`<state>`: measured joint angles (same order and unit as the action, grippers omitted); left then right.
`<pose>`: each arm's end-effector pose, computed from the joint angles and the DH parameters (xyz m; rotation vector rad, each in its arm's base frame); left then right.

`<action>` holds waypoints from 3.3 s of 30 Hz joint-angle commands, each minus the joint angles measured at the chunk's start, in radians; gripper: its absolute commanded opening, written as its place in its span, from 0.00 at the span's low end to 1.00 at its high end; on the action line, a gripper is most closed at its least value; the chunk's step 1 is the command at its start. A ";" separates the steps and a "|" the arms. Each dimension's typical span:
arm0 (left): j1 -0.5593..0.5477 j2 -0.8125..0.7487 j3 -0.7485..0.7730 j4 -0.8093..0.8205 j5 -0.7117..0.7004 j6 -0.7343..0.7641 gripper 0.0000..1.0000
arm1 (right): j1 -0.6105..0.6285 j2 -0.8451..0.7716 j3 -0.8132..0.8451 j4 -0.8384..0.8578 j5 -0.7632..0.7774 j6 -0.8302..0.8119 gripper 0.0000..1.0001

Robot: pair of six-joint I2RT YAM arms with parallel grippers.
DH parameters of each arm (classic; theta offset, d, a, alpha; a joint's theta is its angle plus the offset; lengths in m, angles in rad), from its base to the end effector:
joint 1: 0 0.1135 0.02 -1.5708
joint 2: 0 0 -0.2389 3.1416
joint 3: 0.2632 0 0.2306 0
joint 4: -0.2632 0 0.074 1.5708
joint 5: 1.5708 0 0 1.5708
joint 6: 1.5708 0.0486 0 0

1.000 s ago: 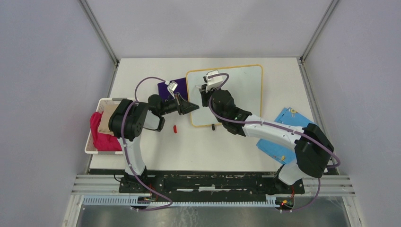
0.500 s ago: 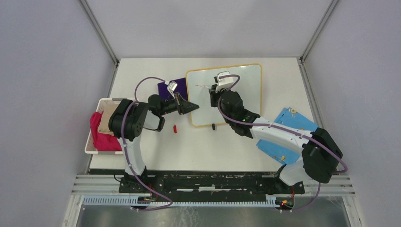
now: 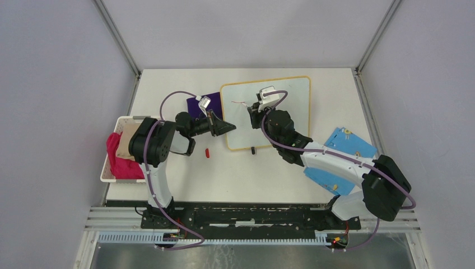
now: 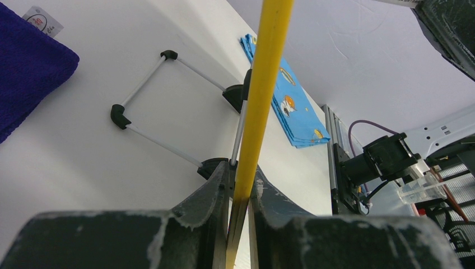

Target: Write a sentence on the whiteboard

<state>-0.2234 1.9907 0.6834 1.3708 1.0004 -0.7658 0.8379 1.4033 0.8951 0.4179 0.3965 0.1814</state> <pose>0.3160 -0.1137 0.1387 0.4439 1.6947 -1.4940 0.2295 0.2269 0.2824 -0.2446 1.6551 0.4449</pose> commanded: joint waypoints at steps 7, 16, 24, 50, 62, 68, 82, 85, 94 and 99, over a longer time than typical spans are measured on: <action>-0.001 -0.013 -0.004 -0.010 -0.010 0.054 0.02 | 0.007 0.011 0.061 0.006 -0.022 -0.013 0.00; -0.002 -0.017 -0.002 -0.010 -0.010 0.054 0.02 | 0.006 0.034 0.045 -0.031 0.013 -0.008 0.00; -0.004 -0.017 -0.003 -0.015 -0.010 0.056 0.02 | 0.007 0.015 0.002 -0.040 0.006 -0.006 0.00; -0.007 -0.020 -0.001 -0.037 -0.007 0.072 0.02 | 0.004 -0.131 -0.093 0.002 0.009 -0.019 0.00; -0.008 -0.017 0.001 -0.051 -0.005 0.083 0.02 | 0.004 -0.097 -0.079 0.016 0.002 -0.061 0.00; -0.008 -0.014 0.002 -0.056 -0.003 0.086 0.02 | 0.003 -0.086 -0.067 0.020 -0.018 -0.062 0.00; -0.008 -0.017 0.004 -0.065 -0.004 0.092 0.02 | 0.004 -0.039 -0.053 -0.026 -0.033 -0.057 0.00; -0.008 -0.020 0.005 -0.070 -0.003 0.094 0.02 | 0.003 -0.043 -0.065 -0.033 -0.023 -0.057 0.00; -0.010 -0.022 0.003 -0.078 -0.004 0.101 0.02 | -0.001 -0.069 -0.104 -0.054 0.013 -0.070 0.00; -0.010 -0.024 0.004 -0.082 -0.004 0.105 0.02 | -0.008 -0.081 -0.114 -0.057 0.025 -0.071 0.00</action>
<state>-0.2295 1.9877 0.6834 1.3445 1.0042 -0.7162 0.8433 1.3518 0.7891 0.3611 0.3786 0.1257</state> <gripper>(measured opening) 0.214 0.180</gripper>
